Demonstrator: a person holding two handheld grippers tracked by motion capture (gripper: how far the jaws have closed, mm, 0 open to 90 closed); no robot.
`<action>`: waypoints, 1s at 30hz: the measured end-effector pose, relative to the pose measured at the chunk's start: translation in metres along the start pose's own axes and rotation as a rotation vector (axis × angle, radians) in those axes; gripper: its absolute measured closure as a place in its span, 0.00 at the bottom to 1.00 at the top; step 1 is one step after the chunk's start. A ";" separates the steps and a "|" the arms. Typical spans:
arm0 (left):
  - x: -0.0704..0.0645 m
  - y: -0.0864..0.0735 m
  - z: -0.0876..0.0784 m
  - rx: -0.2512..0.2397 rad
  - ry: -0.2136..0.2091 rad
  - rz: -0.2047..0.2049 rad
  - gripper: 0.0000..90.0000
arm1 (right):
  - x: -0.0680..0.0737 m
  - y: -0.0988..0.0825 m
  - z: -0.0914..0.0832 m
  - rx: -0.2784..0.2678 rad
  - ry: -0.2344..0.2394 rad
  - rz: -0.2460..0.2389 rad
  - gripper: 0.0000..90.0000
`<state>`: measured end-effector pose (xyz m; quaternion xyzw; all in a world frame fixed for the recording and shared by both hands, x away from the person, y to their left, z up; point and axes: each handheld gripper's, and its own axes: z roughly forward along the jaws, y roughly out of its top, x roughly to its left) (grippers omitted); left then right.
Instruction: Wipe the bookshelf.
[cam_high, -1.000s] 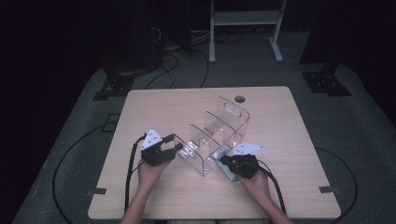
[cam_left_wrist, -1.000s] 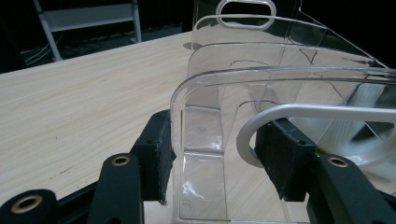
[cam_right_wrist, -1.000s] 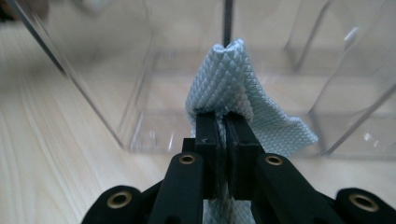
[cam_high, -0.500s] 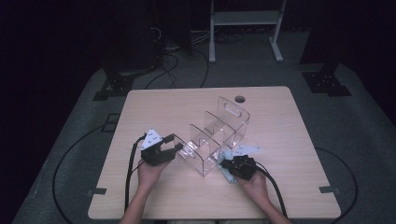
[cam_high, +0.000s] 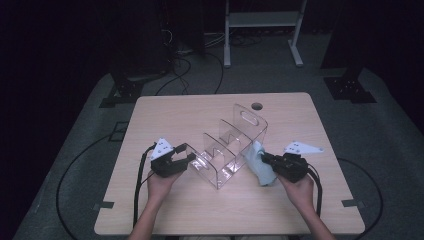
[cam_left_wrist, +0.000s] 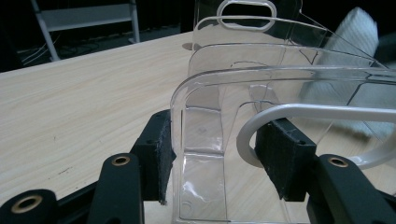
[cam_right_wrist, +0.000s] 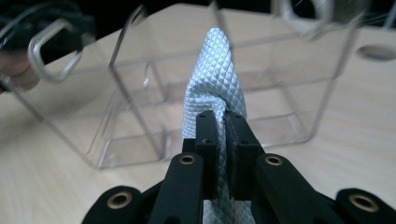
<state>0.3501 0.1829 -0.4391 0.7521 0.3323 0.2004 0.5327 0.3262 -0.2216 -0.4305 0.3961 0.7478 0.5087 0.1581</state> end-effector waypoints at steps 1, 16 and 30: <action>0.000 0.000 0.000 0.000 0.000 0.001 0.52 | -0.004 0.006 0.002 -0.005 -0.033 -0.017 0.94; 0.000 0.000 0.000 0.001 -0.005 0.006 0.52 | -0.017 -0.024 0.069 0.136 -0.047 -0.001 0.92; 0.001 0.000 0.000 -0.001 -0.007 0.002 0.52 | -0.014 -0.022 0.058 0.181 0.064 -0.021 0.58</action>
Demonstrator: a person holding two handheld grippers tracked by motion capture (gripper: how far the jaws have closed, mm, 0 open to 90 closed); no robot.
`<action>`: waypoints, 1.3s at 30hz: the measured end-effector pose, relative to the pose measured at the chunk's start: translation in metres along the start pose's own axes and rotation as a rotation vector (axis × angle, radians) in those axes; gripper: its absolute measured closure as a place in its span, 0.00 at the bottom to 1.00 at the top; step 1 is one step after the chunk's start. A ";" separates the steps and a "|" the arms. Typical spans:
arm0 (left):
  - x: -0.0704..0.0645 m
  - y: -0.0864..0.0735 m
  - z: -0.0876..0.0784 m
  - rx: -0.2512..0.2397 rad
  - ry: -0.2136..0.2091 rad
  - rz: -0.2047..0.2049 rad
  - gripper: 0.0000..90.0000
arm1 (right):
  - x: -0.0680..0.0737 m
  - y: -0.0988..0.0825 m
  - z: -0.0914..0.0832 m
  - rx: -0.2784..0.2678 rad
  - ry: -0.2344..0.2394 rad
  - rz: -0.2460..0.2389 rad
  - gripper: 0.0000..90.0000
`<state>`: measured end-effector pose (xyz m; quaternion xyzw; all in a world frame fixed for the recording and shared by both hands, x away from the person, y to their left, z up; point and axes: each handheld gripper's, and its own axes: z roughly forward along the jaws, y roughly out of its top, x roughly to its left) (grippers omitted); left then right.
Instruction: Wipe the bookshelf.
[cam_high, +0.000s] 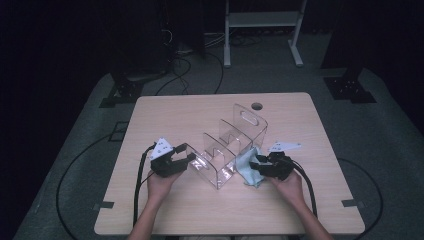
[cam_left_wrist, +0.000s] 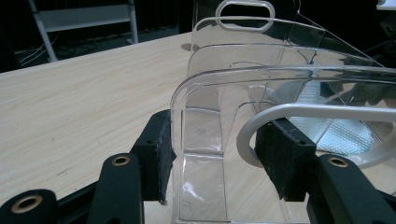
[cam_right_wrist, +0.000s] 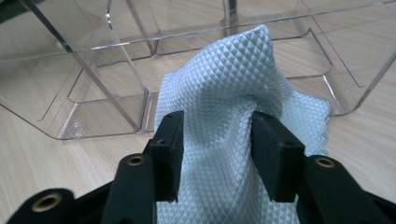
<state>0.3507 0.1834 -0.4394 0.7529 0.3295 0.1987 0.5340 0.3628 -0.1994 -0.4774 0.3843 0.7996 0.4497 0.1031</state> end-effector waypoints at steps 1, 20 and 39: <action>0.000 0.000 0.000 0.000 0.000 0.002 0.52 | 0.003 0.003 0.009 0.010 -0.013 0.003 0.56; 0.001 0.000 0.000 -0.003 -0.008 -0.001 0.52 | 0.014 0.019 -0.036 -0.138 -0.106 -0.074 0.93; 0.003 0.000 0.000 -0.004 -0.015 0.001 0.52 | 0.004 0.009 -0.004 -0.080 -0.098 -0.048 0.93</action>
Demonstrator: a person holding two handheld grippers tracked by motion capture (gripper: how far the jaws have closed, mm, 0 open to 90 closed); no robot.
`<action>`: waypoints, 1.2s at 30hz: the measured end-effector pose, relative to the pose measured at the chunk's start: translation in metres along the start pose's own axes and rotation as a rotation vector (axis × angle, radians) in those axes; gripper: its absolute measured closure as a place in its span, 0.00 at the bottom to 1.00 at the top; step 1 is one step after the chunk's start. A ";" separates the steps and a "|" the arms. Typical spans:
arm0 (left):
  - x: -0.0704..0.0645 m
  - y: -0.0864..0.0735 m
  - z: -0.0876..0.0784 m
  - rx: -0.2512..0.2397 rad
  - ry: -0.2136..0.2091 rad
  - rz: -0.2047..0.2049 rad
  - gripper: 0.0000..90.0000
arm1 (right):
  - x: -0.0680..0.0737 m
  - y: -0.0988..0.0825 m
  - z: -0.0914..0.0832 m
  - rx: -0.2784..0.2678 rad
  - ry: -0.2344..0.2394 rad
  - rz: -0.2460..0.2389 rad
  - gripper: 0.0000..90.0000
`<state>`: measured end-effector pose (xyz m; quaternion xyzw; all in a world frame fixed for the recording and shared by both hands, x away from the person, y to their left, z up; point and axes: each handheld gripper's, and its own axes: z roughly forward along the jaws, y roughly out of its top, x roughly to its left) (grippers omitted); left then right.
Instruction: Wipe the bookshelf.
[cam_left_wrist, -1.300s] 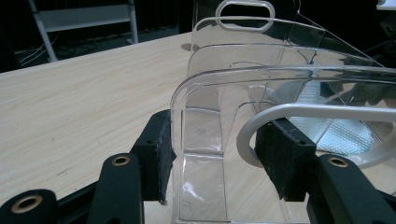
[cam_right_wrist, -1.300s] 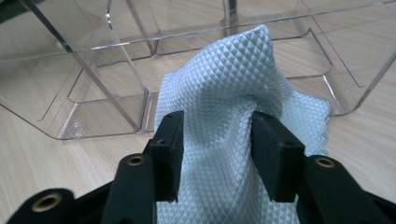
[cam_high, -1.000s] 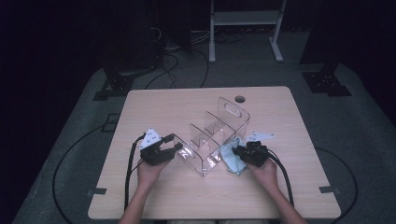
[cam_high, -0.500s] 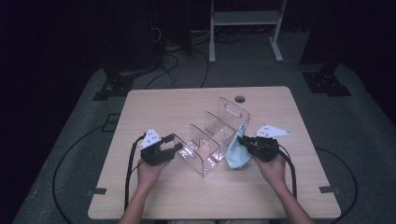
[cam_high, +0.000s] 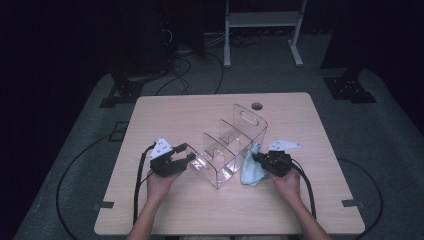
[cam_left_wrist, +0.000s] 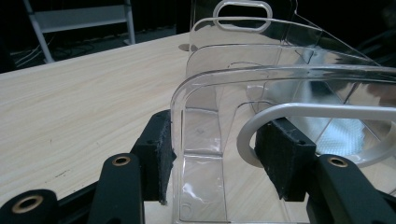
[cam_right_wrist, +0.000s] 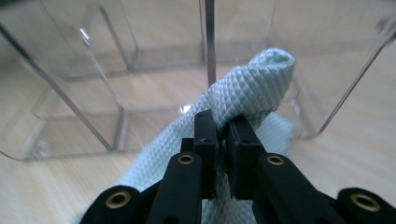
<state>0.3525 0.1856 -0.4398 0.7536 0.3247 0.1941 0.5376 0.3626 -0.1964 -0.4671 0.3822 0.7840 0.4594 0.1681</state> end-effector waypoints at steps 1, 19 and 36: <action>0.000 0.000 0.000 0.000 0.001 -0.001 0.52 | 0.001 0.003 -0.003 -0.018 0.003 0.000 0.93; 0.000 0.000 0.000 0.001 0.002 0.001 0.52 | -0.042 0.003 -0.027 -0.026 -0.089 0.057 0.93; 0.000 0.000 0.001 -0.002 0.000 0.004 0.52 | -0.067 -0.002 0.023 0.076 -0.069 0.083 0.93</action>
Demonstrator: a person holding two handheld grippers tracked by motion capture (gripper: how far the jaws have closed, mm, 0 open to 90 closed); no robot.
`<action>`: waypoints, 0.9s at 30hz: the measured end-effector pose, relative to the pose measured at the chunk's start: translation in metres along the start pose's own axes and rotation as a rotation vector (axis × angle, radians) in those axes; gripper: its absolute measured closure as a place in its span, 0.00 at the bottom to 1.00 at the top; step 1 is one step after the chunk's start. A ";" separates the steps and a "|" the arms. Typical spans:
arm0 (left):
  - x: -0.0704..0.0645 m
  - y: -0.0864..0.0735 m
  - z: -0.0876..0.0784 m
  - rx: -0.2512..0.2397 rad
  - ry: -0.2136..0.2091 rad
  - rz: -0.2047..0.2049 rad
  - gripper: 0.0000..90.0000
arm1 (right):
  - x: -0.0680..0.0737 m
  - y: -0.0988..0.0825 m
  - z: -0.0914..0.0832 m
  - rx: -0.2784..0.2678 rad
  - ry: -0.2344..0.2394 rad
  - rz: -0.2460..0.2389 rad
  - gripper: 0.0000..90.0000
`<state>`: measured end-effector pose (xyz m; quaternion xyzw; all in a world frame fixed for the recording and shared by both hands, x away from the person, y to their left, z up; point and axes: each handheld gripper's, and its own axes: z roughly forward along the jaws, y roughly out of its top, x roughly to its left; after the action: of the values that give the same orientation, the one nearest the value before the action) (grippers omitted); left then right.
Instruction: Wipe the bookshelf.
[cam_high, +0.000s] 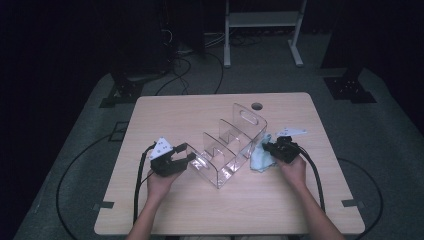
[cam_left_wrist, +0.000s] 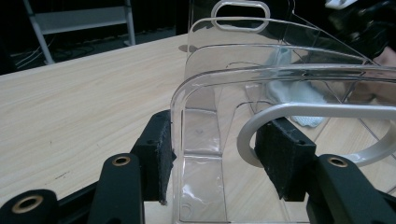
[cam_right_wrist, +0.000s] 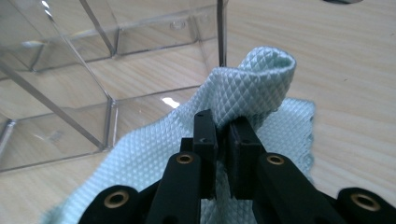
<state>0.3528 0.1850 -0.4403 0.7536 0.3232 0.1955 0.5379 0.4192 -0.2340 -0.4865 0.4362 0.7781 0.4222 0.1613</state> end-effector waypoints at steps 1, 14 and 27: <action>0.000 0.000 0.000 0.000 -0.001 0.000 0.52 | 0.002 0.003 -0.005 -0.016 -0.002 -0.010 0.93; -0.001 0.000 0.001 -0.002 0.005 -0.004 0.52 | 0.001 0.005 0.006 0.016 -0.006 -0.009 0.93; -0.002 0.000 0.001 -0.002 0.012 -0.008 0.52 | 0.036 0.029 -0.055 -0.149 0.091 -0.091 0.93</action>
<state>0.3521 0.1832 -0.4402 0.7507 0.3293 0.1983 0.5373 0.3806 -0.2255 -0.4264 0.3675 0.7702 0.4903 0.1769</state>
